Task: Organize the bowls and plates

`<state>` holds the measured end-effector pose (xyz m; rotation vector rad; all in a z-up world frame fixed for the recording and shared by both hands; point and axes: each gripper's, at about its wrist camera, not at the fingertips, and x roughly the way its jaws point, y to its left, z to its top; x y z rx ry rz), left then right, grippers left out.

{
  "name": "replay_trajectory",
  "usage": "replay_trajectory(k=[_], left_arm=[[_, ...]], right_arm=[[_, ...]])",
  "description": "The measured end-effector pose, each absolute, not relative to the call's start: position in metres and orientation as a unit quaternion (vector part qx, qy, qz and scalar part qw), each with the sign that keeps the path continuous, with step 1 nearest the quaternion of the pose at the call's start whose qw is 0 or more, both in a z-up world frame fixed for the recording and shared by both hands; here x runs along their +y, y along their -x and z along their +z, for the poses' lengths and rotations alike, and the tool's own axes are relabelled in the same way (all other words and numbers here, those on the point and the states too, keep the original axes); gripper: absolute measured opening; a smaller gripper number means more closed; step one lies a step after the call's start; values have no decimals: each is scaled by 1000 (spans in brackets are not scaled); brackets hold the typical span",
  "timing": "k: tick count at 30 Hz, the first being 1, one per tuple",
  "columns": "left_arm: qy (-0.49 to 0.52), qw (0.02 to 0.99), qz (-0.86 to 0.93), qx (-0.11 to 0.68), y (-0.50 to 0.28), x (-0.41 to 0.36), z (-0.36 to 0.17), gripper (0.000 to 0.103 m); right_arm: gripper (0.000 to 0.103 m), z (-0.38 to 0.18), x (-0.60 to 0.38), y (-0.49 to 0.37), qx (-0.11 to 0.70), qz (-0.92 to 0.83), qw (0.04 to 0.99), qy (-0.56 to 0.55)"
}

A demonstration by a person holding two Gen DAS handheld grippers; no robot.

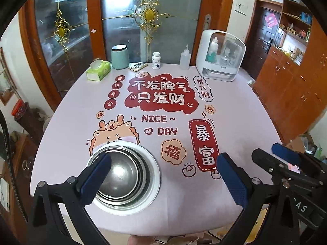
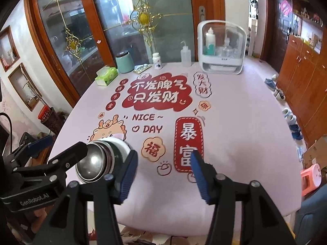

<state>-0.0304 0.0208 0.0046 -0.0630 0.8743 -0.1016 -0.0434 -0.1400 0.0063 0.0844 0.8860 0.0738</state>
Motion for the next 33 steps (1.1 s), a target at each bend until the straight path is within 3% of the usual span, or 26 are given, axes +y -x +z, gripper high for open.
replay_trajectory(k=[33], left_arm=[[19,908,1,420,35,-6,4,102]], right_arm=[[60,9,-167,43,418,29,908,-24]])
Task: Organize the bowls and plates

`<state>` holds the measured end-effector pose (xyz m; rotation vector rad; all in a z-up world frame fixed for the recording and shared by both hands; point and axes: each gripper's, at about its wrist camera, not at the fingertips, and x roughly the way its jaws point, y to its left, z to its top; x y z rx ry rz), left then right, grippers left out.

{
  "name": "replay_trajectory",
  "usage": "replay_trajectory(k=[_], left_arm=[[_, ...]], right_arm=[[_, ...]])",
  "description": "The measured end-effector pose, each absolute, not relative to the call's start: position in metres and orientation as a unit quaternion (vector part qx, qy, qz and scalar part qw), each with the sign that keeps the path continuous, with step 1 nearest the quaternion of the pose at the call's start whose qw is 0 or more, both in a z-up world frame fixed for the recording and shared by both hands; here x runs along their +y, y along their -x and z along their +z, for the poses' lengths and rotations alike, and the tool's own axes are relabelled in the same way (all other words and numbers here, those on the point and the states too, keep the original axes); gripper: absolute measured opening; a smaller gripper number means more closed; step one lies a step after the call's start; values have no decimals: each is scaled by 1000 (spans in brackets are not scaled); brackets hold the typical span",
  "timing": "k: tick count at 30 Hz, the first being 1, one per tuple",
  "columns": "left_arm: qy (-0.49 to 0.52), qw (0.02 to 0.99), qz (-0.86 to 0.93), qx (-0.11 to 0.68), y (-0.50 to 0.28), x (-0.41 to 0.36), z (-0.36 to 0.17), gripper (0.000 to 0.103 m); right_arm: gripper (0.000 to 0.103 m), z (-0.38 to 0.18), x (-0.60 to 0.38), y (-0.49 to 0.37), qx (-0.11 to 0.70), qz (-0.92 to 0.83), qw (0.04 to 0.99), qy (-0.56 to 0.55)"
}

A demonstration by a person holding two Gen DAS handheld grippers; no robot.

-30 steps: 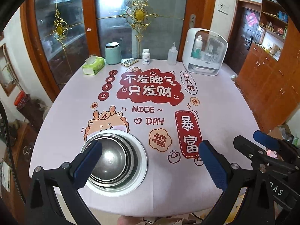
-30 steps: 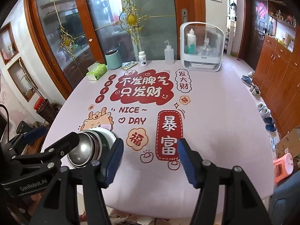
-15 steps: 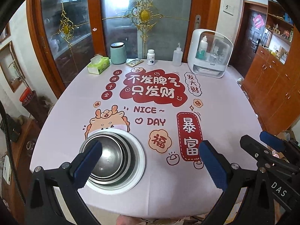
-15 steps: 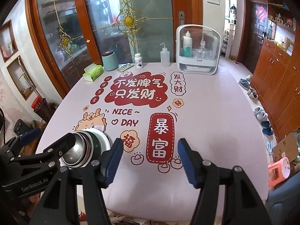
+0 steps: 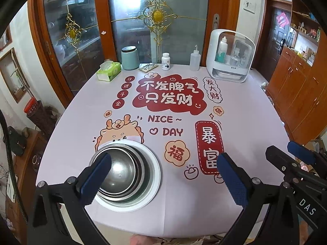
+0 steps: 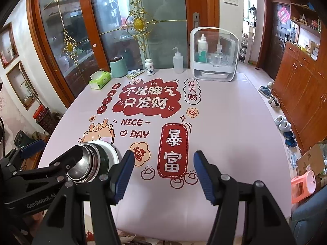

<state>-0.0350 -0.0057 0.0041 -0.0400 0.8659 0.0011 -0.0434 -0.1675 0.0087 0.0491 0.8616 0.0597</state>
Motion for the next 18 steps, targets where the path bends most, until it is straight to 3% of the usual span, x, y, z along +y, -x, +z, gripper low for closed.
replay_trajectory(k=[18], left_arm=[[11,905,-7,424,34,-5,2,102]], right_arm=[[60,8,-171,45,423,20,905,-27]])
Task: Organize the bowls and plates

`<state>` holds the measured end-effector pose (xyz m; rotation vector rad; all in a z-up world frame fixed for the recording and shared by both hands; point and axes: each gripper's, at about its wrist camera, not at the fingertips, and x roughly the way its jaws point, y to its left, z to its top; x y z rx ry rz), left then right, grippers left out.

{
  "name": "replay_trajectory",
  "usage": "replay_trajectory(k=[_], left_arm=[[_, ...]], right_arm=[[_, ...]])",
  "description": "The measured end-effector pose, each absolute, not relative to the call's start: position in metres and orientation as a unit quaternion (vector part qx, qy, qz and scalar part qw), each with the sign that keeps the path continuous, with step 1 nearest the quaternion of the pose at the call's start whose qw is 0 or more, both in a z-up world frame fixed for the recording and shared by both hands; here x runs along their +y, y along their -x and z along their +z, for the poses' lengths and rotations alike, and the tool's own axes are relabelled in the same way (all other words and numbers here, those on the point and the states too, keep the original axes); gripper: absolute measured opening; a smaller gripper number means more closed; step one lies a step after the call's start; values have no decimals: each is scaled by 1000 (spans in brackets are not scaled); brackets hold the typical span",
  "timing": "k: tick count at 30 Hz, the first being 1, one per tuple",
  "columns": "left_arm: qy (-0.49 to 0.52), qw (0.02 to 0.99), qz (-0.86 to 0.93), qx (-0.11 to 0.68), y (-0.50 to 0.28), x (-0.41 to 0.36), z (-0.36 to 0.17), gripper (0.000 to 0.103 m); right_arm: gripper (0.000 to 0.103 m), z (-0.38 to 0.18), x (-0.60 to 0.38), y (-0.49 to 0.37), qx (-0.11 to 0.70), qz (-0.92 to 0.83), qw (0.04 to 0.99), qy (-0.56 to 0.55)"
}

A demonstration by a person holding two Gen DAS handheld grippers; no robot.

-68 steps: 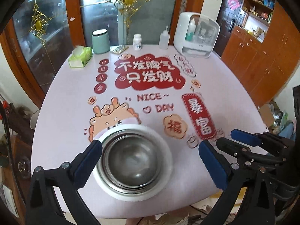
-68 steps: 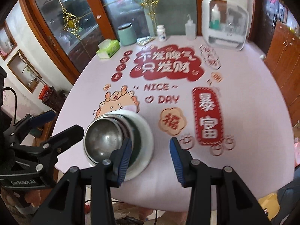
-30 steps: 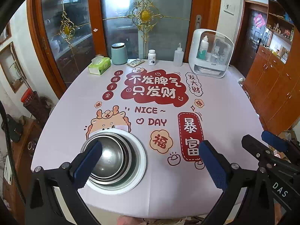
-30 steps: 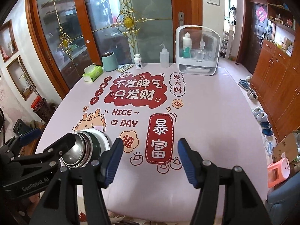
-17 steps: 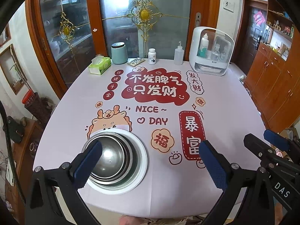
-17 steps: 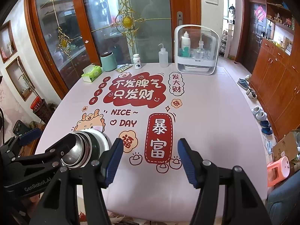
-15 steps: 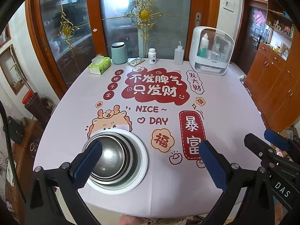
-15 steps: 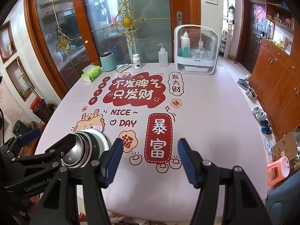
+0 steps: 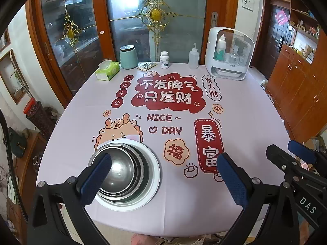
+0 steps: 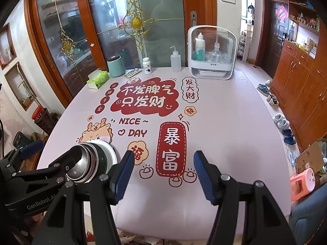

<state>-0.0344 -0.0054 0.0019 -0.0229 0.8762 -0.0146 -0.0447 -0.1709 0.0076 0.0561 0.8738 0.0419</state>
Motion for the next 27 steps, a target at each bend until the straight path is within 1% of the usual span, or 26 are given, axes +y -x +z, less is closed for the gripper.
replay_trajectory(k=[27], left_arm=[[-1,902,-19,432,28,-9,0,102]], right_arm=[[60,2,-176,43,429,16,902,-35]])
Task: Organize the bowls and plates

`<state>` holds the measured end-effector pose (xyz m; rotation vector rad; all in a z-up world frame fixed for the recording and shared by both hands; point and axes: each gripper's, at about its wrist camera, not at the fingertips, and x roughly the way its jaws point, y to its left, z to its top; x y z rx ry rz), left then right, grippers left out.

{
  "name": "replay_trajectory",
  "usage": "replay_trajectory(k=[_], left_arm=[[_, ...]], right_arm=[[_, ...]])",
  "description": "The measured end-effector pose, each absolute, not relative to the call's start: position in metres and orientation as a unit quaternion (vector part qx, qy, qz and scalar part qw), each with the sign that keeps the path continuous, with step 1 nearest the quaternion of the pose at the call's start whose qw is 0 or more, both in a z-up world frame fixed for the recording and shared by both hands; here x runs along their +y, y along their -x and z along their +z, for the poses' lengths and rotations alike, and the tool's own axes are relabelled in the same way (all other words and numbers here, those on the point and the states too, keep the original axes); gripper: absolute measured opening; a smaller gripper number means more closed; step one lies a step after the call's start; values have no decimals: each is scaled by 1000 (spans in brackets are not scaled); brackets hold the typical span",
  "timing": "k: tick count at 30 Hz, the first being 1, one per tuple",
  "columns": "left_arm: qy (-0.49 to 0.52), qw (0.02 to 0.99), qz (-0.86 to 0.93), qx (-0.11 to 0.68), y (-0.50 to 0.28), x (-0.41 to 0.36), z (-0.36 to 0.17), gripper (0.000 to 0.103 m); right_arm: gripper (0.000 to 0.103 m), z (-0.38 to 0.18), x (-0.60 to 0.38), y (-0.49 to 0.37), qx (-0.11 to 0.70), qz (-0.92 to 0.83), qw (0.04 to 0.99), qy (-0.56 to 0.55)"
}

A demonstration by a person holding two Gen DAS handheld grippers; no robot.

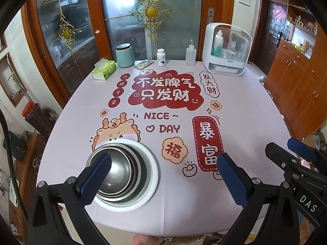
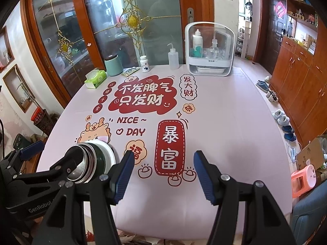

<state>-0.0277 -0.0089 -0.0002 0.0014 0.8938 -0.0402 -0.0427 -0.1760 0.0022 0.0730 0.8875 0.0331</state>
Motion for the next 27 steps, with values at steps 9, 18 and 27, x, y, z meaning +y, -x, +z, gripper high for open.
replay_trajectory(k=[9,18,27], left_arm=[[-4,899,-23,437,25,-10,-4,102],[-4,899,-22,438,25,-11,-4,102],[-6,898,-24,440,24,-12,-5,102]], right_arm=[[60,0,-176,41,432,15,901,-37],[60,-3,-176,40,434,16,900,-40],[60,-6,-180,38,435,14,899,-44]])
